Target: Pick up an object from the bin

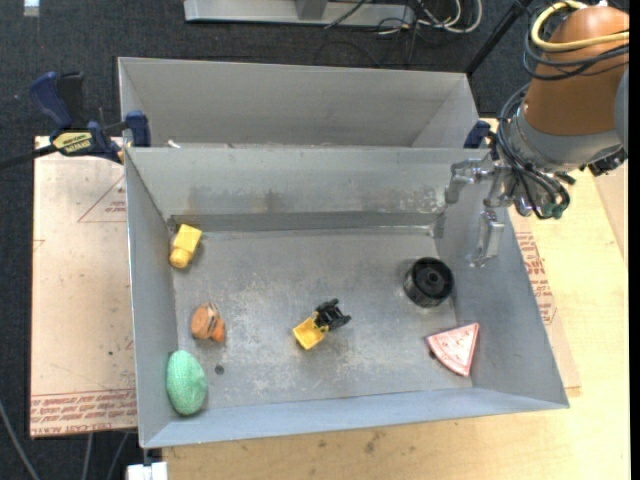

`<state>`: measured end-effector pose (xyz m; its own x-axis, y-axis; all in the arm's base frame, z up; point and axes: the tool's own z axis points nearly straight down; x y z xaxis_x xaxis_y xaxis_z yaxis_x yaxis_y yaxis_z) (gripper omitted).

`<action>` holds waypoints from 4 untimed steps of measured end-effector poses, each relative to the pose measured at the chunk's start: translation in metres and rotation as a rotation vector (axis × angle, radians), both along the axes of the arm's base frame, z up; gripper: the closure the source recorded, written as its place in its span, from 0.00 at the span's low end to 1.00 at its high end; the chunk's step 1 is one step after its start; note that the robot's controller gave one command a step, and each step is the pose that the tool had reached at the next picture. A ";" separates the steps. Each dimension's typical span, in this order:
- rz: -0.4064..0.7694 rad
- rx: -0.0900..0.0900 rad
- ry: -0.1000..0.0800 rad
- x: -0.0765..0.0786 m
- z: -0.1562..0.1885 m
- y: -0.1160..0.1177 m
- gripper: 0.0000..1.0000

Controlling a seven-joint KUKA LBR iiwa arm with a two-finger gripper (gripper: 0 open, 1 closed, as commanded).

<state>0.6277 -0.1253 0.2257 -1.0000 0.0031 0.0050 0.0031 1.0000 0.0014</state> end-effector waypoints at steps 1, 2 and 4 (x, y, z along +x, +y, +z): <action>0.003 -0.001 -0.008 0.001 0.006 0.001 0.00; 0.057 -0.002 -0.012 -0.002 -0.072 -0.010 0.00; 0.058 -0.001 -0.010 -0.009 -0.083 -0.011 0.00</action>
Offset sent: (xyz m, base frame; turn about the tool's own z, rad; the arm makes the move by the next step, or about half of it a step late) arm -0.0071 -0.0227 -0.1557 -0.1154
